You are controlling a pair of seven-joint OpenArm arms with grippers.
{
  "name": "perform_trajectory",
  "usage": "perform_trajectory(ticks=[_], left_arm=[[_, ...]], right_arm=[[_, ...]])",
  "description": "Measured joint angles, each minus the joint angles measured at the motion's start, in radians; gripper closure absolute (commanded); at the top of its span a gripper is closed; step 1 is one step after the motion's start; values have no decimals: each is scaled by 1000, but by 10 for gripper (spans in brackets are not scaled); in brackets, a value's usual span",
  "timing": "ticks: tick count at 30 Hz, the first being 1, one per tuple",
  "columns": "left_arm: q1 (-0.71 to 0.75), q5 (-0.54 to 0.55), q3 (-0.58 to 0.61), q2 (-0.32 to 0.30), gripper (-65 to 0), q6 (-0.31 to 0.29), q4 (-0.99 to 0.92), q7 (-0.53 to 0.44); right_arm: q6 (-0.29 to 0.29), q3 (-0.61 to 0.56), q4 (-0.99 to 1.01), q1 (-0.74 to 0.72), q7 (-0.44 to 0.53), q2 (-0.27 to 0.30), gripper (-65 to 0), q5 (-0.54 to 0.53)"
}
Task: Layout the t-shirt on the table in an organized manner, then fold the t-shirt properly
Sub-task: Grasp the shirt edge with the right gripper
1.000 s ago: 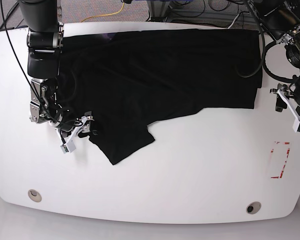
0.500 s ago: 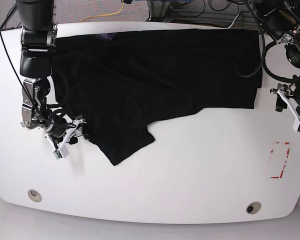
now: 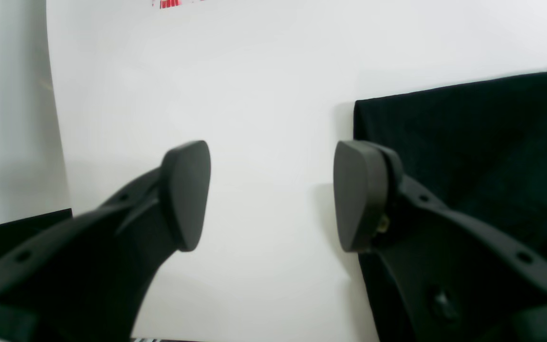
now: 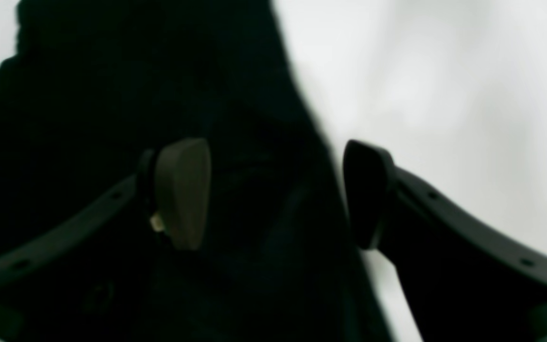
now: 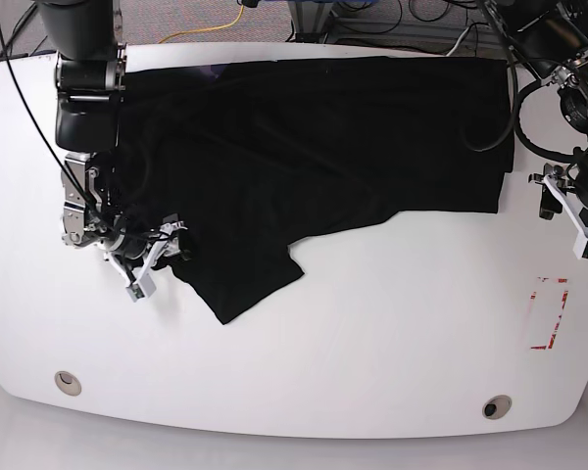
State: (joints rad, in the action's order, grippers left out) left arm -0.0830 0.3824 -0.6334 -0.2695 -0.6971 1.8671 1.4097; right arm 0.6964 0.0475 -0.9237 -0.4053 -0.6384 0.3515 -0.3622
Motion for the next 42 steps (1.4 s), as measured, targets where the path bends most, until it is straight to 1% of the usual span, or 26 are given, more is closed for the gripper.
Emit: perform_trajectory(ticks=[1,7,19,25,32,35,42], left_arm=[[0,-2,0,0,-382,0,0,1],[0,0,0,0,-382,0,0,0],[3,-1,1,0,-382,0,0,0],[23,-1,1,0,-382,0,0,1],[19,0,1,0,-382,0,0,3],[20,-1,1,0,-382,0,0,4],[19,-1,1,0,-382,0,0,3]], right_arm=[[0,0,1,4,14,-2,-422,-8],[0,-2,2,14,16,3,-420,-38],[0,1,-6,27,35,-30,-420,-45],[0,0,-59,41,6,-8,-419,-34],[0,0,-95,37,7,48,-419,-30],[-1,0,-95,35,7,63,-420,-30],[0,0,-81,35,8,64,-422,-32]])
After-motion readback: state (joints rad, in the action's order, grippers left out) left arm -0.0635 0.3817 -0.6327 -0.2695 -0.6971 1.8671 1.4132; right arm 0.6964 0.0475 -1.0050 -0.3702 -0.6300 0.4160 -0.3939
